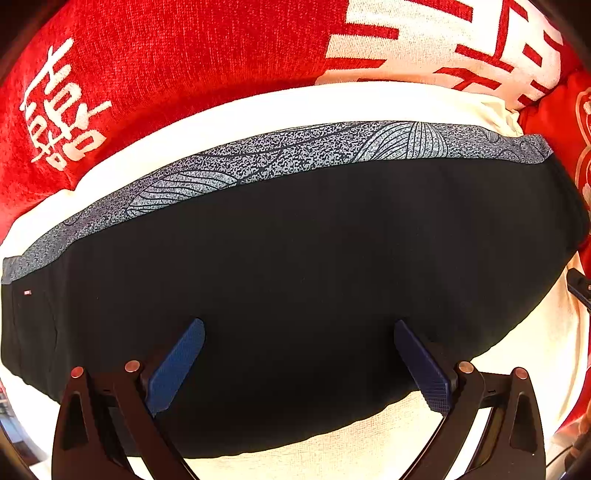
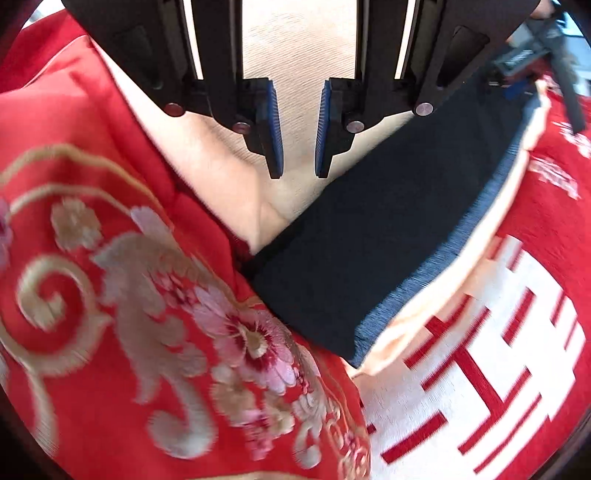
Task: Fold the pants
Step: 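Grasp the end of the folded trousers with the right gripper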
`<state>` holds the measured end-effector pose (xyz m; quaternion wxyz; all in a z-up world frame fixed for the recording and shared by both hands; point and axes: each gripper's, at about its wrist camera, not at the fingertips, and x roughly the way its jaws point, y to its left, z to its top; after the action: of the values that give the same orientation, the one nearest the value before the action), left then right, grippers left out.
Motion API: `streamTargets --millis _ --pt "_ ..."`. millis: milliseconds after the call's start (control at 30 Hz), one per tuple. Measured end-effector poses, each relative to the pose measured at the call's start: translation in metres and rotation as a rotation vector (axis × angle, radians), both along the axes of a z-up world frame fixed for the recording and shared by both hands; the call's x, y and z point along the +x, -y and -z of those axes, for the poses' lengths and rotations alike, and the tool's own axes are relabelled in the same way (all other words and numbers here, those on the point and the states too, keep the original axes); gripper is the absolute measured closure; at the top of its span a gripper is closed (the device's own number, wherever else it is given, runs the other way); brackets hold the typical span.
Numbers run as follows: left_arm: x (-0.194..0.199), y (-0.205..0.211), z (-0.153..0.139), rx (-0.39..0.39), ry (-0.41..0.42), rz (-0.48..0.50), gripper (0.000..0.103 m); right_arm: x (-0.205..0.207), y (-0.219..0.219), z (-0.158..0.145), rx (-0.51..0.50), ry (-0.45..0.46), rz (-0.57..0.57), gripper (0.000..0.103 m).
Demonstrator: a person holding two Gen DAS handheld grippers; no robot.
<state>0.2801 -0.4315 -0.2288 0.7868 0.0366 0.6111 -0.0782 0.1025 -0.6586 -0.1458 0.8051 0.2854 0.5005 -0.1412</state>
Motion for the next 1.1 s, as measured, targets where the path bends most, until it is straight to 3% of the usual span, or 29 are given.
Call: streamTargets --millis 267,500,667,933,1033,1100 --pt "0.002 0.001 0.001 0.006 0.000 -0.002 0.000 -0.001 -0.009 0.012 0.187 0.068 0.008 0.082" --pt "0.002 0.001 0.002 -0.011 0.008 0.002 0.000 -0.005 -0.009 0.023 0.312 0.127 0.036 0.066" --pt "0.000 0.001 0.003 -0.013 0.023 0.006 0.000 -0.002 -0.001 0.034 0.415 0.229 0.099 0.064" --pt "-0.008 -0.001 0.005 -0.024 0.046 0.021 0.000 0.015 -0.006 0.038 0.356 0.351 0.144 0.064" --pt "-0.007 -0.002 0.004 -0.024 0.038 0.025 0.000 0.030 -0.002 0.038 0.382 0.347 0.168 0.061" --pt "-0.005 -0.002 0.001 -0.016 0.027 0.018 0.000 0.036 0.001 0.037 0.410 0.305 0.187 0.067"
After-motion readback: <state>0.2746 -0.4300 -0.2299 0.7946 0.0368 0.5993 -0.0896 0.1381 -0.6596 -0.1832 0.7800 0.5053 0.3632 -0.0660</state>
